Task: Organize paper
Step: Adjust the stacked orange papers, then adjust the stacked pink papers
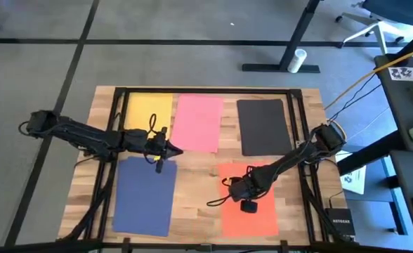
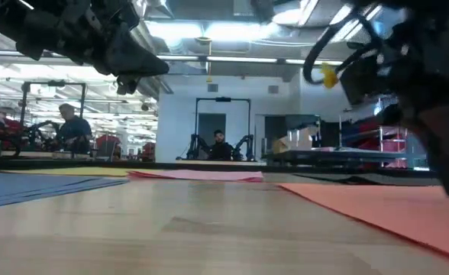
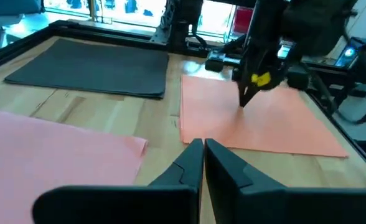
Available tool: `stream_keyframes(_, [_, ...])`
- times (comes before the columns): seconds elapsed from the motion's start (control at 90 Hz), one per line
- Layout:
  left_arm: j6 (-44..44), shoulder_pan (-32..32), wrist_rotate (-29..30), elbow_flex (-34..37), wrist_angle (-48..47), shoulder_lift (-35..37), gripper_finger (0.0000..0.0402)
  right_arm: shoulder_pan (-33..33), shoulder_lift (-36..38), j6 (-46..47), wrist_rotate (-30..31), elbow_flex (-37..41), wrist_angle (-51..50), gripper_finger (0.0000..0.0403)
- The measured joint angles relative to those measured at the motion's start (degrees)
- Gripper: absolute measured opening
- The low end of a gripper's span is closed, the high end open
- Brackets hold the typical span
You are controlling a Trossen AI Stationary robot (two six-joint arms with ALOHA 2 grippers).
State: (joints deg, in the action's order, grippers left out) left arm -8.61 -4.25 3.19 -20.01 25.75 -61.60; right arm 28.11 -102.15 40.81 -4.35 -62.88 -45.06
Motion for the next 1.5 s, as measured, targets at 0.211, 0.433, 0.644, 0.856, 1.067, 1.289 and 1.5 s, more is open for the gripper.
stream_keyframes(0.211, [-1.8,0.87,0.01,-0.02,-7.64,0.0,0.0,0.29,5.18,2.33,5.75,-0.12,-0.35,0.0])
stream_keyframes(0.433, [-2.08,6.29,0.06,-0.01,-21.36,0.0,0.0,-5.49,7.74,-2.01,15.02,-0.27,0.22,0.0])
stream_keyframes(0.644, [1.38,13.02,0.13,-2.21,-31.01,0.0,0.0,-14.67,7.72,-11.91,16.21,-0.28,0.99,0.0])
stream_keyframes(0.856, [5.53,20.86,0.12,-3.26,-33.41,-0.02,0.0,-25.04,6.93,-20.9,16.35,-0.28,4.81,0.0])
stream_keyframes(1.067, [8.2,25.29,0.02,-3.26,-35.56,-2.16,0.0,-31.86,5.46,-27.53,14.77,-0.34,10.64,0.0])
stream_keyframes(1.289, [11.16,25.83,-0.02,-5.06,-33.51,-9.41,0.0,-34.35,2.88,-30.7,13.76,-0.34,13.63,0.0])
stream_keyframes(1.5, [12.94,26.12,0.02,-8.88,-32.48,-16.9,0.0,-34.68,1.4,-30.92,13.76,-0.17,14.35,0.0])
